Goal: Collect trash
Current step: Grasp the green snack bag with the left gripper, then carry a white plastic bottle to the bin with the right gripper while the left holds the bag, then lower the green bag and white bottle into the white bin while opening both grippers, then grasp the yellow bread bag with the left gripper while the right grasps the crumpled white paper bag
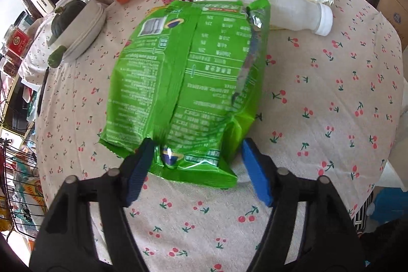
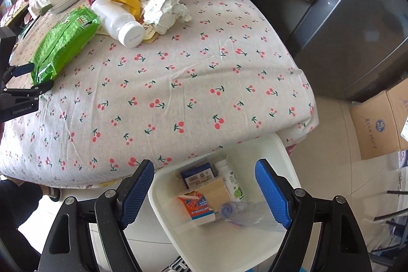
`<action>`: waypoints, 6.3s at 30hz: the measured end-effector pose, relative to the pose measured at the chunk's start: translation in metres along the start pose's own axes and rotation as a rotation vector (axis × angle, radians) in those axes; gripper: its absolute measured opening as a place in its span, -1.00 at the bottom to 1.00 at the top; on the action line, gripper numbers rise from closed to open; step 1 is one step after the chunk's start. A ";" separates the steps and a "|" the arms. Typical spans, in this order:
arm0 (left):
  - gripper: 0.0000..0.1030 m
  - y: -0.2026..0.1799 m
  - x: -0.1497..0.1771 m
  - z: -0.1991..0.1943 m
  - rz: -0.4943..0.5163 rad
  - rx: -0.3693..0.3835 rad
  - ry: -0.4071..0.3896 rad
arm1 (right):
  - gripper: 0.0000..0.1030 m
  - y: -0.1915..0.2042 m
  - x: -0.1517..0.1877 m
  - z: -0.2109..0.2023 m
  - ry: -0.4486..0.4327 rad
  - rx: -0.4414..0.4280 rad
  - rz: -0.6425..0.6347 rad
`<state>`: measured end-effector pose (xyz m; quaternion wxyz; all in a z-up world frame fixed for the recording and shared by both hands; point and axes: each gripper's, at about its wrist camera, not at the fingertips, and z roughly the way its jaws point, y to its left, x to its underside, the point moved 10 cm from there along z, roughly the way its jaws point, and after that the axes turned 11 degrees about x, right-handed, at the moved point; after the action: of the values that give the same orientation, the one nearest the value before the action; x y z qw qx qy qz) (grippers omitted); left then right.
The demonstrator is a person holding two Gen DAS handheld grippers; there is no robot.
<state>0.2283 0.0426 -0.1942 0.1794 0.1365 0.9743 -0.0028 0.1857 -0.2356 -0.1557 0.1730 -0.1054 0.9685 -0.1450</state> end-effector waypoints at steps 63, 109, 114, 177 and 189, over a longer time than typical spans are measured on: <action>-0.60 0.108 0.045 -0.049 -0.232 0.072 -0.091 | 0.15 0.115 -0.126 0.013 -0.282 -0.115 -0.186; -0.60 -0.160 0.025 -0.070 0.342 0.201 -0.122 | -0.16 -0.086 0.038 -0.071 -0.205 -0.033 0.057; -0.60 -0.217 0.024 -0.072 0.433 0.253 -0.129 | -0.16 -0.120 0.069 -0.074 -0.173 0.007 0.115; 0.69 -0.135 0.027 -0.043 0.125 0.276 -0.047 | 0.58 -0.078 0.035 -0.027 -0.068 0.011 0.158; 0.69 -0.017 -0.012 -0.031 -0.103 0.192 -0.103 | 0.60 -0.001 -0.049 -0.001 -0.099 -0.013 0.069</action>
<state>0.2235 0.0252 -0.1620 0.2150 0.1026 0.9647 -0.1121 0.2305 -0.2242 -0.1393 0.2250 -0.0801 0.9627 -0.1272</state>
